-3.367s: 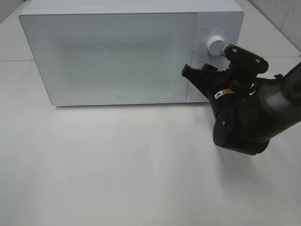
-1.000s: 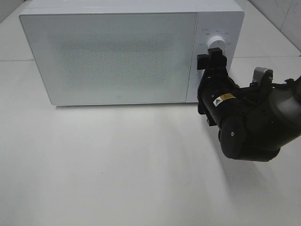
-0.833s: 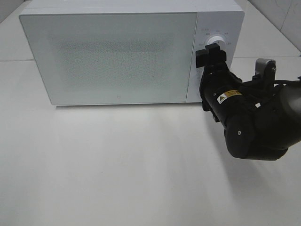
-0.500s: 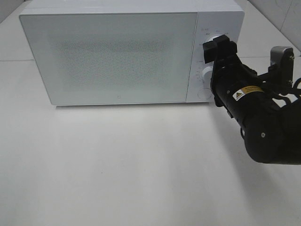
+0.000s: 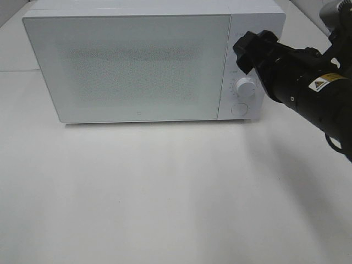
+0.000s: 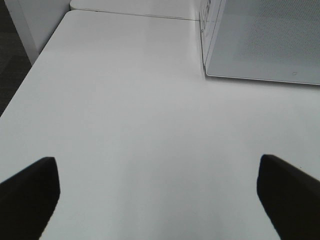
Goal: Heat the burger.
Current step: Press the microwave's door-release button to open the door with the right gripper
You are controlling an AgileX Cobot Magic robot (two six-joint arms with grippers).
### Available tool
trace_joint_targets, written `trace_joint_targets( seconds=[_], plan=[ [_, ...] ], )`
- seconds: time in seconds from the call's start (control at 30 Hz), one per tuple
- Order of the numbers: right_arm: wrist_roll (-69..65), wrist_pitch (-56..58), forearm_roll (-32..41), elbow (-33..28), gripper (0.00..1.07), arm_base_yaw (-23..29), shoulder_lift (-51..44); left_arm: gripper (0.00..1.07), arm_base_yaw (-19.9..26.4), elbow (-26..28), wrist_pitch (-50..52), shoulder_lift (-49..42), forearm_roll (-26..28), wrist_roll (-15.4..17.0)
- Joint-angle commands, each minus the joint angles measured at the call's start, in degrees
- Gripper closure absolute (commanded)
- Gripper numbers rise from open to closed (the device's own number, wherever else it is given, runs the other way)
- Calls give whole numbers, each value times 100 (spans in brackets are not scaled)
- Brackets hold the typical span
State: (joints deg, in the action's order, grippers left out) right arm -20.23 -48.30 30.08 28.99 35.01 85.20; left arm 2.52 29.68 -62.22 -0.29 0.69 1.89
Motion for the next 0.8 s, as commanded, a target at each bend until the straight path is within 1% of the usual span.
trace_joint_targets(
  seconds=[0.03,0.07,0.1,0.13,0.17,0.2,0.23,0.27,0.3,0.33,0.37,0.4,0.43,0.47,0.5,0.53,0.57,0.6,0.63,0.67,0.73,0.77,0.8],
  plan=[
    [1238,607,218,11,29,-11,-309,7,17,-17,97,-57,0,-6],
    [2160,991,516,17,29,-17,-527,7,17,-17,97,-57,0,-6],
    [2160,991,516,17,29,-17,-527,7,17,-17,97,-57,0,-6],
    [3002,1312,842,17,29,-23,-722,7,17,-17,97,-57,0,-6],
    [3386,1409,1043,17,29,-23,-802,7,17,-17,97,-57,0,-6],
    [3386,1409,1043,17,29,-23,-802,7,17,-17,97,-57,0,-6],
    [4326,1610,1438,17,29,-23,-1003,7,17,-17,97,-57,0,-6],
    [4778,1719,1690,17,29,-23,-1100,7,17,-17,97,-57,0,-6],
    [4778,1719,1690,17,29,-23,-1100,7,17,-17,97,-57,0,-6],
    [5604,1902,2252,17,29,-23,-1283,7,17,-17,97,-57,0,-6],
    [5604,1902,2252,17,29,-23,-1283,7,17,-17,97,-57,0,-6],
    [6572,2023,2934,17,29,-23,-1473,7,17,-17,97,-57,0,-6],
    [6967,2045,3277,17,29,-23,-1541,7,17,-17,97,-57,0,-6],
    [6967,2045,3277,17,29,-23,-1541,7,17,-17,97,-57,0,-6],
    [7953,2045,3930,17,30,-23,-1725,7,17,-17,97,-57,0,-6],
    [8463,2028,4280,17,30,-23,-1811,7,17,-17,97,-57,0,-6],
    [8463,2028,4280,17,30,-23,-1811,7,17,-17,97,-57,0,-6],
    [9362,1879,4853,17,31,-23,-1942,7,17,-17,97,-57,0,-6],
    [9820,1793,5168,17,31,-23,-1994,7,17,-17,97,-57,0,-6],
    [9820,1793,5168,17,31,-23,-1994,7,17,-17,97,-57,0,-6],
    [11304,1501,6222,17,31,-23,-2097,7,17,-17,97,-57,0,-6],
    [11304,1501,6222,17,31,-23,-2097,7,17,-17,97,-57,0,-6],
    [11631,1450,6457,17,31,-23,-2091,7,17,-17,97,-57,0,-6]
  ],
)
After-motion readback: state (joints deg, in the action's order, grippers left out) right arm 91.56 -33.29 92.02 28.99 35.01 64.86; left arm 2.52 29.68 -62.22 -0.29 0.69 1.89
